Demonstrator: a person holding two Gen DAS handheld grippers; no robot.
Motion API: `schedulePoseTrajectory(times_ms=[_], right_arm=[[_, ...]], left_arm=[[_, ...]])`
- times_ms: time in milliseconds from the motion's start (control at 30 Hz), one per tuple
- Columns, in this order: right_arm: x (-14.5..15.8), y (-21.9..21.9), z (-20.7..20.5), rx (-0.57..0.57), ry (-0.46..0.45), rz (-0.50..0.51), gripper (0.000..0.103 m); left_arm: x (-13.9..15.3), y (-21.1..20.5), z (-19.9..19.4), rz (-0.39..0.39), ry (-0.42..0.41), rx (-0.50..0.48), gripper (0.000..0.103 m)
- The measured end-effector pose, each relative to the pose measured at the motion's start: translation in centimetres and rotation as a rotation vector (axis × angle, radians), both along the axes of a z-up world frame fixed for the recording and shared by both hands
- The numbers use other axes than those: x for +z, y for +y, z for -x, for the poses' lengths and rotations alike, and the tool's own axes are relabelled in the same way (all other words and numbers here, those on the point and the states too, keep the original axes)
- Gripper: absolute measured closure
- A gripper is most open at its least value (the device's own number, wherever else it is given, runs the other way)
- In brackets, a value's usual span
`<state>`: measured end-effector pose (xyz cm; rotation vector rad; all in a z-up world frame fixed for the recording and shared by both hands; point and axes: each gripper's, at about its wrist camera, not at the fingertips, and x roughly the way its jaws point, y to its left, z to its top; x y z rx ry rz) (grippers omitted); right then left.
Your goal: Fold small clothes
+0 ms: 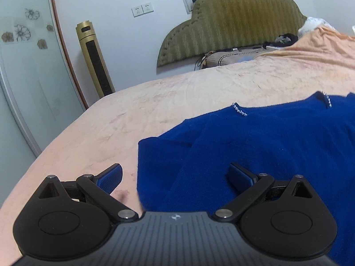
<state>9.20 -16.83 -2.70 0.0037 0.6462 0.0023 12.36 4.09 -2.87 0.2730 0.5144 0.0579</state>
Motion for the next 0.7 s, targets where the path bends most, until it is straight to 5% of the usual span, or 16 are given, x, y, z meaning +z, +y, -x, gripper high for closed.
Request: schedulePoseTrajectory(times_ms=[467,700], right_arm=[[0.1,0.7,0.3,-0.022,-0.007,0.034,0.000],[1.6,0.3,2.1,-0.067,-0.018,-0.059,0.001]], left_arm=[[0.0,0.8,-0.5,0.049,0.044,0.007,0.001],[0.7,1.4,-0.9,0.098,0.092,0.023,0.001]])
